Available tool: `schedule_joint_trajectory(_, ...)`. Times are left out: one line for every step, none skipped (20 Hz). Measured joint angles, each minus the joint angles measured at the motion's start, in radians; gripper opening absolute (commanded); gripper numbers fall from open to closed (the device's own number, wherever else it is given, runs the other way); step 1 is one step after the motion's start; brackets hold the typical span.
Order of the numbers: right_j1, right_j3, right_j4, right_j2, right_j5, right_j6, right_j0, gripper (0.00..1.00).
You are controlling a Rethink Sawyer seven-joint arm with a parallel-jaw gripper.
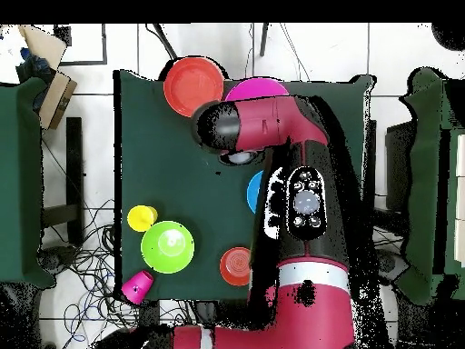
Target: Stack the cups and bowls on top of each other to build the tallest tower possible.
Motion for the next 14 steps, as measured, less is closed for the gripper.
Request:
schedule_joint_trajectory(0.002, 0.000, 0.000, 0.000, 0.000, 0.000, 0.001, 1.00)
schedule_joint_trajectory(0.006, 0.000, 0.000, 0.000, 0.000, 0.000, 0.003, 1.00)
schedule_joint_trajectory(0.008, 0.000, 0.000, 0.000, 0.000, 0.000, 0.004, 1.00)
schedule_joint_trajectory(0.011, 0.000, 0.000, 0.000, 0.000, 0.000, 0.006, 1.00)
schedule_joint_trajectory(0.013, 0.000, 0.000, 0.000, 0.000, 0.000, 0.007, 1.00)
schedule_joint_trajectory(0.015, 0.000, 0.000, 0.000, 0.000, 0.000, 0.008, 1.00)
schedule_joint_trajectory(0.016, 0.000, 0.000, 0.000, 0.000, 0.000, 0.008, 1.00)
schedule_joint_trajectory(0.017, 0.000, 0.000, 0.000, 0.000, 0.000, 0.010, 1.00)
schedule_joint_trajectory(0.017, 0.000, 0.000, 0.000, 0.000, 0.000, 0.010, 1.00)
schedule_joint_trajectory(0.017, 0.000, 0.000, 0.000, 0.000, 0.000, 0.010, 1.00)
schedule_joint_trajectory(0.017, 0.000, 0.000, 0.000, 0.000, 0.000, 0.011, 1.00)
schedule_joint_trajectory(0.017, 0.000, 0.000, 0.000, 0.000, 0.000, 0.011, 1.00)
schedule_joint_trajectory(0.017, 0.000, 0.000, 0.000, 0.000, 0.000, 0.011, 1.00)
schedule_joint_trajectory(0.017, 0.000, 0.000, 0.000, 0.000, 0.000, 0.011, 1.00)
